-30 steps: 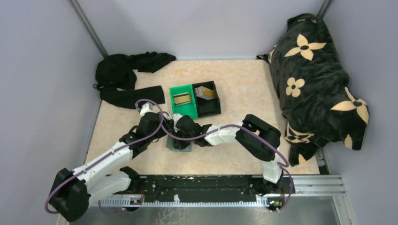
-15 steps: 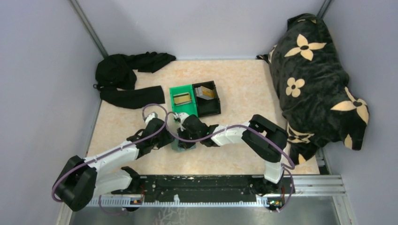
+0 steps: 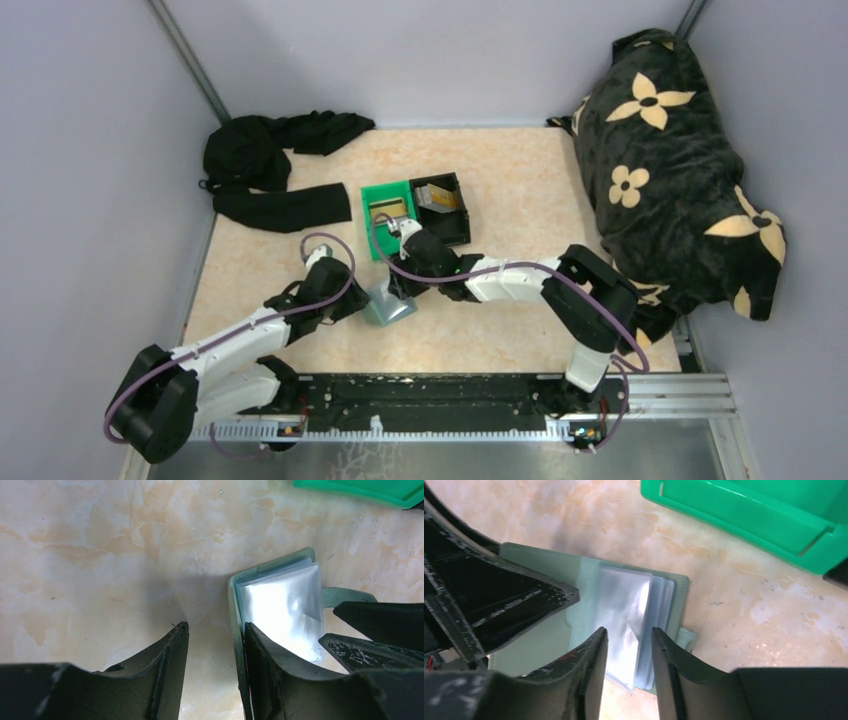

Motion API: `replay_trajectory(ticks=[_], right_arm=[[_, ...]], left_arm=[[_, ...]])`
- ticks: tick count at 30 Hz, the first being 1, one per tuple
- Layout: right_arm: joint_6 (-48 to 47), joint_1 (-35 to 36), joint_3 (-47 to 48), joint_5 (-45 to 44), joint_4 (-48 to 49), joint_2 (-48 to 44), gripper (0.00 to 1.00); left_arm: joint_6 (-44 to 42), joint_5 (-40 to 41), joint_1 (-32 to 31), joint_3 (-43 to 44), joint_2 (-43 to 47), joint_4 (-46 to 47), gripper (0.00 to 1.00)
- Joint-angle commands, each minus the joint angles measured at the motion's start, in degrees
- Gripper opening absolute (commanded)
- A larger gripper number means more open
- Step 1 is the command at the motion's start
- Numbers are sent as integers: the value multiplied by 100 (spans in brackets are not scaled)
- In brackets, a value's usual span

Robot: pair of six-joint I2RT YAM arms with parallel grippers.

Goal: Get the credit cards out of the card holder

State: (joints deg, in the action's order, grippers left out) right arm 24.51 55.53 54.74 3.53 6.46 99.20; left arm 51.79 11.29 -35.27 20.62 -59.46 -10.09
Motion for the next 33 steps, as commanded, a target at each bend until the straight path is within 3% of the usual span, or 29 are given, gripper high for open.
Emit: replay_trajectory(ticks=[1,6,9,11,22,25,28,33], right_arm=[[-149,-41,21,-98,-161,80,43],[-127,-41,-145,107,-3,170,41],[-109,-39,-170,386,121,204,26],[-88,-33,-161,614,218,205,22],[124,55,-128,1444,715,92,21],[207,55,-126,1550,881,169,12],[239,63,-24,1733,940,384,12],[349,55,3,1903,1169,649,27]], left_arm=[[-142,-70,-11,-165,-77,-336,52],[-155,-126,-7,-199,-122,-221,52],[-175,-142,-7,-186,-174,-170,52],[-201,-159,-7,-165,-198,-124,52],[-275,-271,-7,-198,-162,122,52],[-309,-346,-7,-232,-162,256,51],[-325,-439,-7,-229,-170,352,51],[-354,-461,-7,-240,-162,371,51]])
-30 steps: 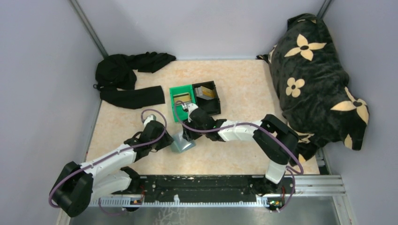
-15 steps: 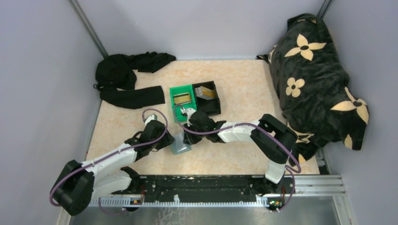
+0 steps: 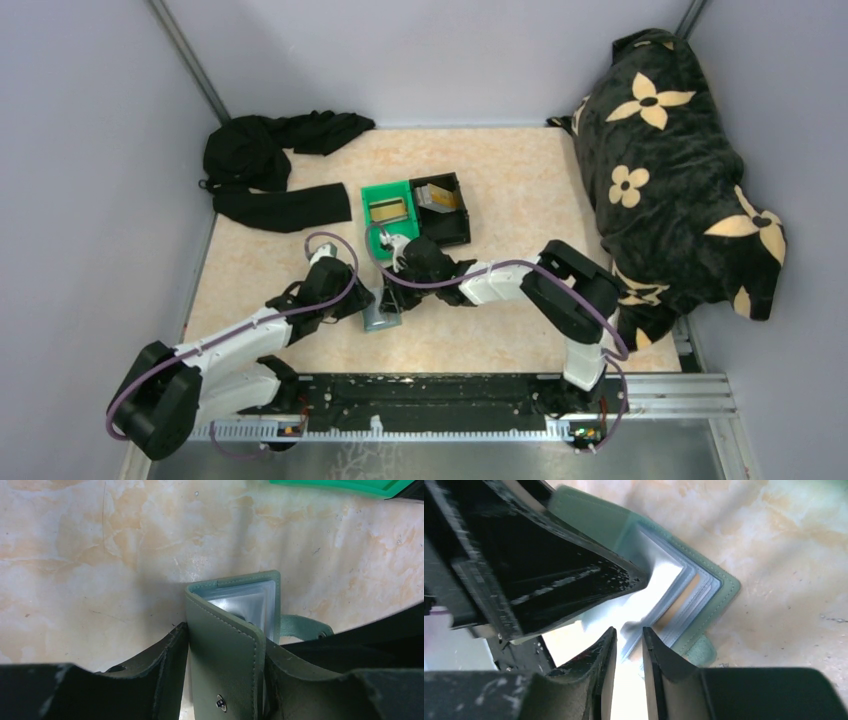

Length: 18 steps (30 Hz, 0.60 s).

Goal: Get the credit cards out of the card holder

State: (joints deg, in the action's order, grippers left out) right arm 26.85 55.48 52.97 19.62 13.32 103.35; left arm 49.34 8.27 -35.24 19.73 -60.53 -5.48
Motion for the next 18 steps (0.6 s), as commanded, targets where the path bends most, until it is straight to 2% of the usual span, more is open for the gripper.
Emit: replay_trajectory(ticks=[1,6,10,13,18], right_arm=[[119,63,171,307,509,265,27],[120,64,179,321,531,329,25],[12,60,141,-31,252,114,25],[-73,8,75,-311,2,4,25],[210,-459,-599,-391,274,-350,8]], left_arm=[[-110,-165,-10,-157,-56,-96,51],[-94,-156,-9,-182,24,-124,51],[-118,-109,-9,-182,63,-100,51],[-204,-292,-12,-292,-61,324,48],[-331,-993,-17,-40,-698,1255,44]])
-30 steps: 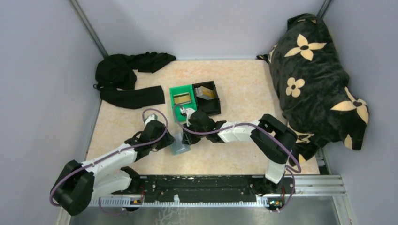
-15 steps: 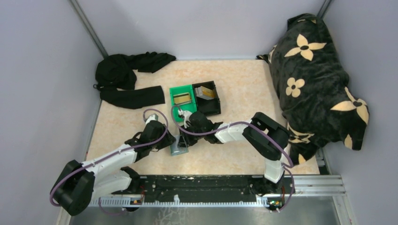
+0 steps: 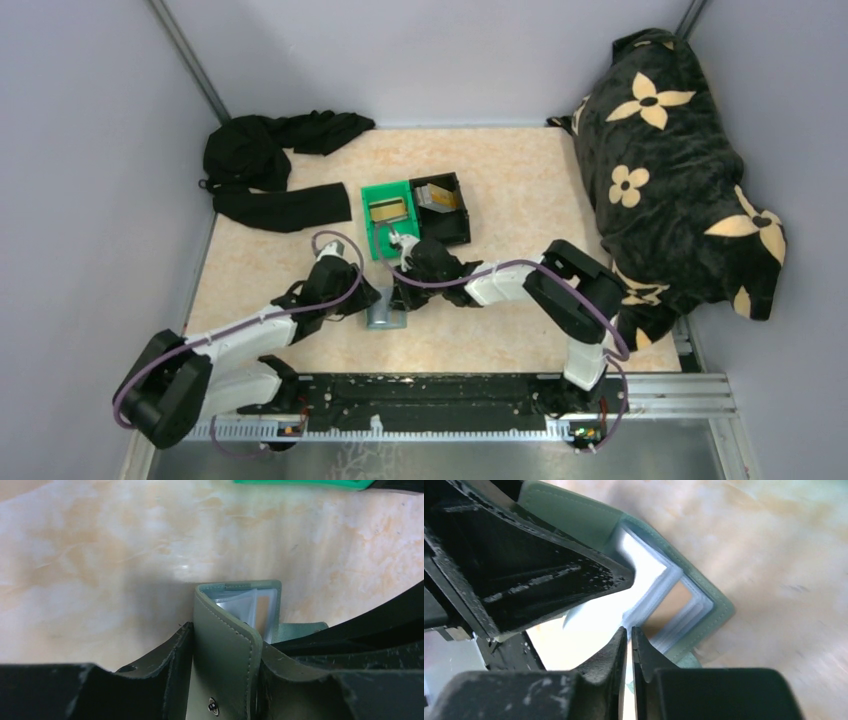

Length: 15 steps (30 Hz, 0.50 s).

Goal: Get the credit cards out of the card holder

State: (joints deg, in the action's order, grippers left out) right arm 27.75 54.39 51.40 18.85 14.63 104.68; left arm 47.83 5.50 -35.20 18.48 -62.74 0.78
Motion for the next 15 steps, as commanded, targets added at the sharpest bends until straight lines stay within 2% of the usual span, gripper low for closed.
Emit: replay_trajectory(ticks=[1,2,6,10,13,15], right_arm=[[123,-420,-548,-388,76,-641,5],[112,-488,-630,-520,8,-763,0],[-6,-704,-867,-872,-230,-1172,0],[-141,-744,-892,-1066,-458,-1187,0],[-152,-745,-944,-1046,-383,-1138,0],[-147,-742,-956,-1022,-350,-1083,0]], left_arm=[[-202,-815,-26,182,-634,725,44],[-230,-894,-35,271,-773,809,44],[-248,-1128,-66,669,-1269,994,44],[-268,-1201,-66,1002,-1286,773,45],[-454,-963,-66,1169,-918,318,52],[-728,-810,-66,1295,-597,12,62]])
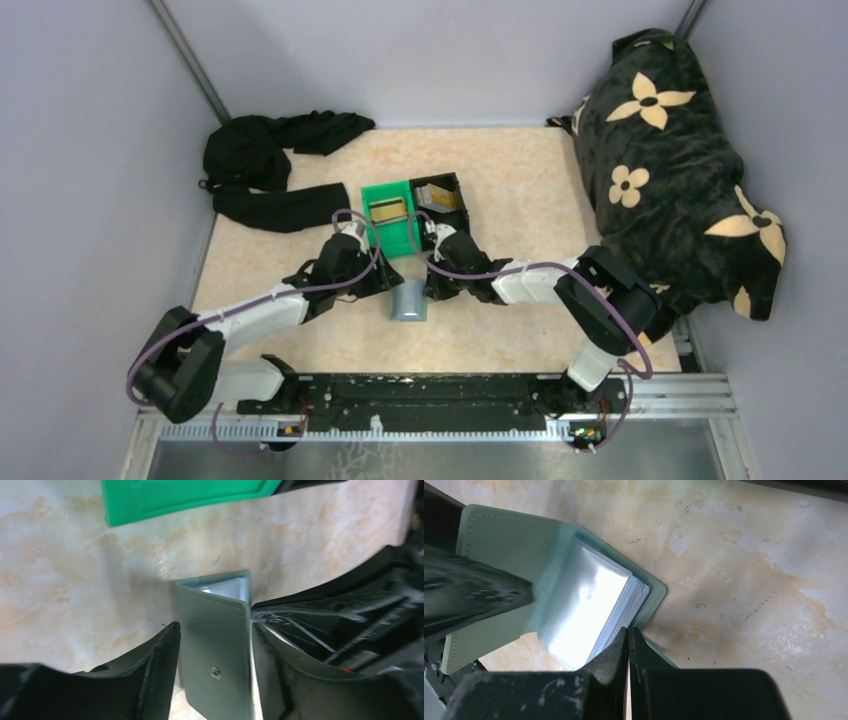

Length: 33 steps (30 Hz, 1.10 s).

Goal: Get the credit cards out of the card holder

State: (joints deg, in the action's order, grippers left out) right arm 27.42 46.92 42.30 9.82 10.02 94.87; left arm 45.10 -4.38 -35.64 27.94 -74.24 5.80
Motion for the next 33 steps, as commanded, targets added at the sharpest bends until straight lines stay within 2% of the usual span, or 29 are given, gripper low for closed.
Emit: replay_trajectory(ticks=[1,4,6,9,12,17,23,28,33], right_arm=[[-121,2,-47,-110,120,-82,0],[-130,3,-55,-74,165,-68,0],[-127,1,-55,-36,190,-74,0],[-112,0,-68,-14,239,125,0],[-82,3,-76,3,278,138,0],[-44,2,-75,17,281,97,0],[-17,2,-100,46,312,137,0],[-28,2,-128,22,304,178,0],[-17,2,-93,104,364,302,0]], left_arm=[[-563,279,-22,457,720,-721,67],[-791,413,-22,787,1157,-1183,78],[-869,241,-22,989,1341,-1186,80],[-732,-246,-27,1214,1298,-955,80],[-466,-721,-22,1172,827,-505,77],[-222,-796,-83,1056,-7,-378,73],[-441,-62,-207,1398,-283,-1379,73],[-652,439,-199,1345,298,-2390,73],[-644,155,-198,1044,1047,-2692,73]])
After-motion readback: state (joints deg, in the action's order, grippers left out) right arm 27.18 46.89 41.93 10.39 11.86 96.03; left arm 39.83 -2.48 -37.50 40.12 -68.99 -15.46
